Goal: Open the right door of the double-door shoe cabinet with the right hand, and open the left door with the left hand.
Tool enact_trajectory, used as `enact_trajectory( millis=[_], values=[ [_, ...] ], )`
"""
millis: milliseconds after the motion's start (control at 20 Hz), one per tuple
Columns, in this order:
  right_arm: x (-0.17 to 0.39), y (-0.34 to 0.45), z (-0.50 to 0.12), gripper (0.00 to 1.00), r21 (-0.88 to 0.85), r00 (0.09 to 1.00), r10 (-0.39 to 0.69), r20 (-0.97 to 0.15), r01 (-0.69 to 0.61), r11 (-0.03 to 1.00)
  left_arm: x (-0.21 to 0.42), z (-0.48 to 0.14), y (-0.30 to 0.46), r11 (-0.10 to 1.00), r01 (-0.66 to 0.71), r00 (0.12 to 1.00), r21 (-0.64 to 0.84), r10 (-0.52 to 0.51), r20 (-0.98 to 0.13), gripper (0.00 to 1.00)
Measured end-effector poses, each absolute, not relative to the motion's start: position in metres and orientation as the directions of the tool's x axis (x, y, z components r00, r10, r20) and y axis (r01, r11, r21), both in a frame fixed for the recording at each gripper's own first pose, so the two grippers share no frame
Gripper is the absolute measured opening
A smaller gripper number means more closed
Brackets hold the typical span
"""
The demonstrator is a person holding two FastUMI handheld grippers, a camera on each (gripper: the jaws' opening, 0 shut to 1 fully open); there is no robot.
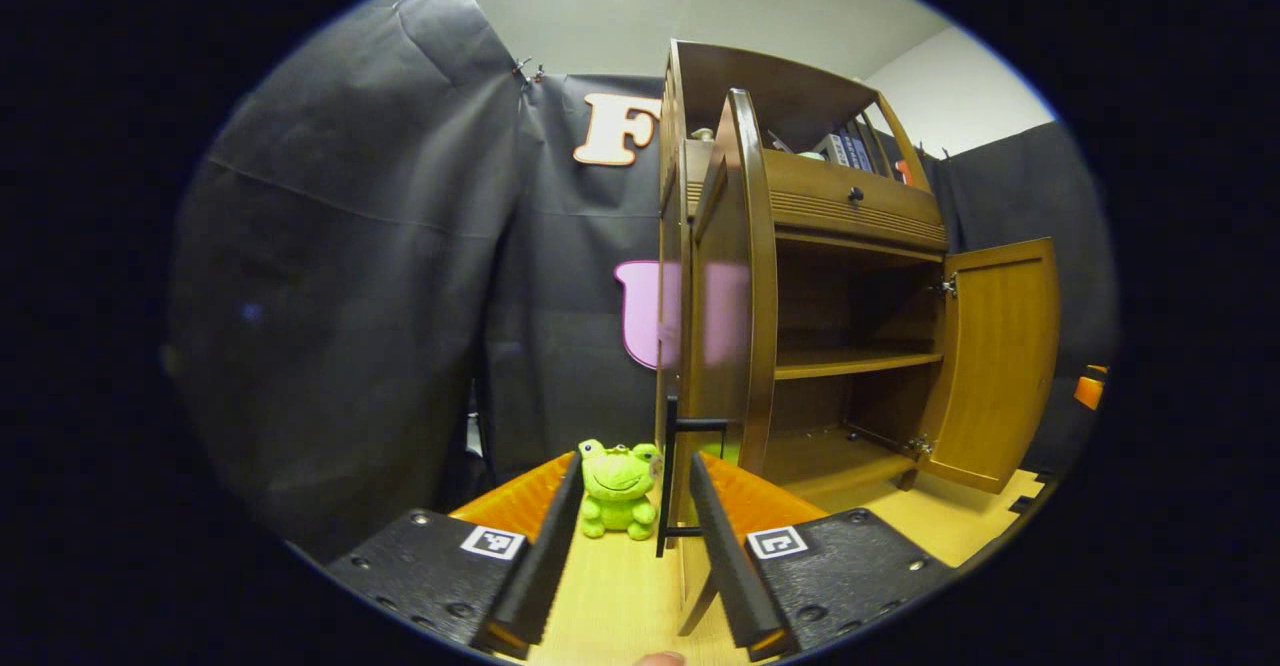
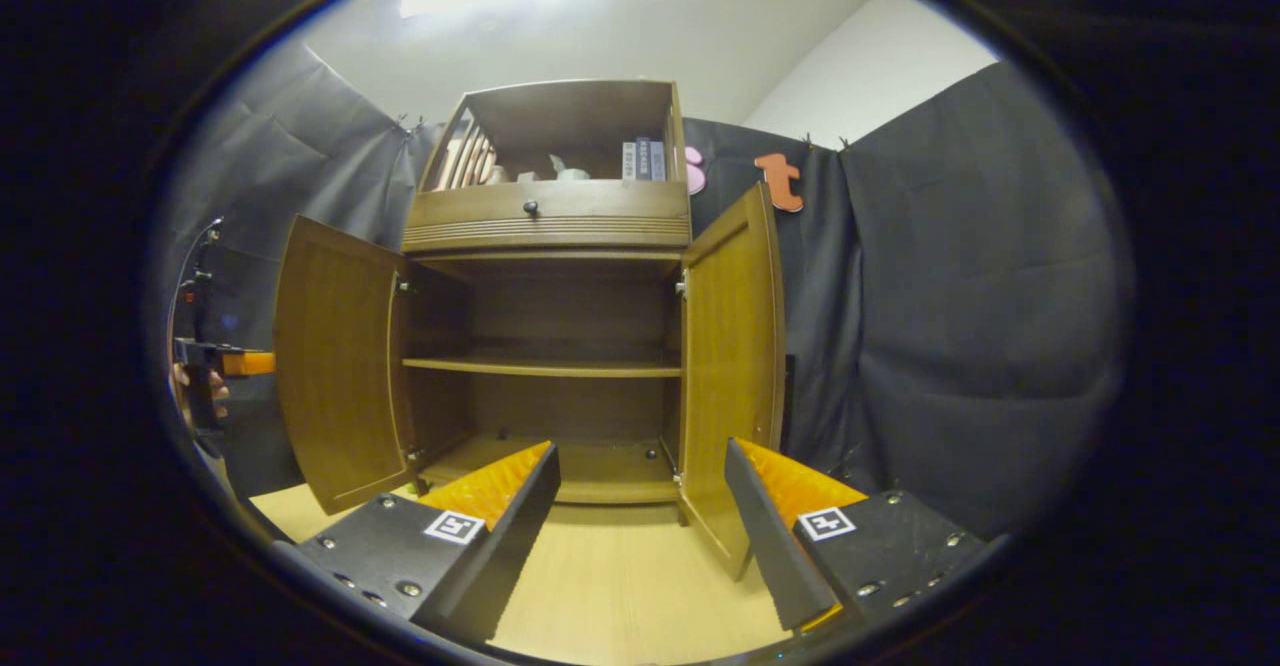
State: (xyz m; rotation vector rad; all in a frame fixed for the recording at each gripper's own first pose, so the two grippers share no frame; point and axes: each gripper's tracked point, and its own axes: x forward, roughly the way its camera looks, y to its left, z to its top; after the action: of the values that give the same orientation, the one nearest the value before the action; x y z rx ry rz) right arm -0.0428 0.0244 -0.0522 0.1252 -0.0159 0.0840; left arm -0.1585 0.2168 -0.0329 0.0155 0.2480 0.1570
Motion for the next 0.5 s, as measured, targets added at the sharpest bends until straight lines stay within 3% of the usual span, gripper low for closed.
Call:
enact_trajectory(
  millis=[200, 300, 500],
  values=[
    [-0.046, 0.022, -0.053, 0.98, 0.133, 0.996, 0.087, 0.025, -0.09, 0.987, -0.16, -0.031, 0.225, 0.975, -0.218, 0.943, 0.049, 0.224, -0.246, 0.93],
    [-0.045, 0.022, -0.054, 0.98, 0.14, 0.996, 0.092, 0.023, -0.094, 0.986, -0.159, -0.023, 0.226, 0.967, -0.252, 0.942, 0.033, 0.253, -0.222, 0.88],
    [-0.045, 0.011, -0.055, 0.98, 0.133, 0.997, 0.077, 0.019, -0.079, 0.988, -0.163, 0.002, 0.214, 0.96, -0.279, 0.948, 0.013, 0.278, -0.152, 0.87]
  ],
)
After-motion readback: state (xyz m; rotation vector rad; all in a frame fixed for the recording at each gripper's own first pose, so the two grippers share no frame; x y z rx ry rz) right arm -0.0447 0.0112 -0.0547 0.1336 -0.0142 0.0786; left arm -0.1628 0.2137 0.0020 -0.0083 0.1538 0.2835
